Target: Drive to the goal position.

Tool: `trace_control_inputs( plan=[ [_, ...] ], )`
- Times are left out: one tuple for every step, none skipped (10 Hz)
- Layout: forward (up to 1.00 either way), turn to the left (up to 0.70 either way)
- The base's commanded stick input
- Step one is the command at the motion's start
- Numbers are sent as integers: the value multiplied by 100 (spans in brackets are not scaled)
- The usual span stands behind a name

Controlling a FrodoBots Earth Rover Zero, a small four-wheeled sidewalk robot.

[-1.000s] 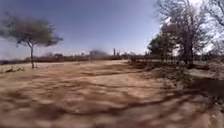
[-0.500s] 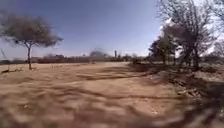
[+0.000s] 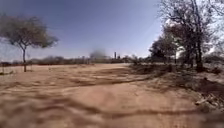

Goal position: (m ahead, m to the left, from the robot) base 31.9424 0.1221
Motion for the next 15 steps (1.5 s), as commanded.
trace_control_inputs(
  plan=[
    [100,0],
    [100,0],
    [100,0],
    [100,0],
    [100,0],
    [100,0],
    [100,0],
    [100,0],
    [100,0],
    [100,0],
    [100,0],
    [100,0],
    [100,0],
    [100,0],
    [100,0]
  ],
)
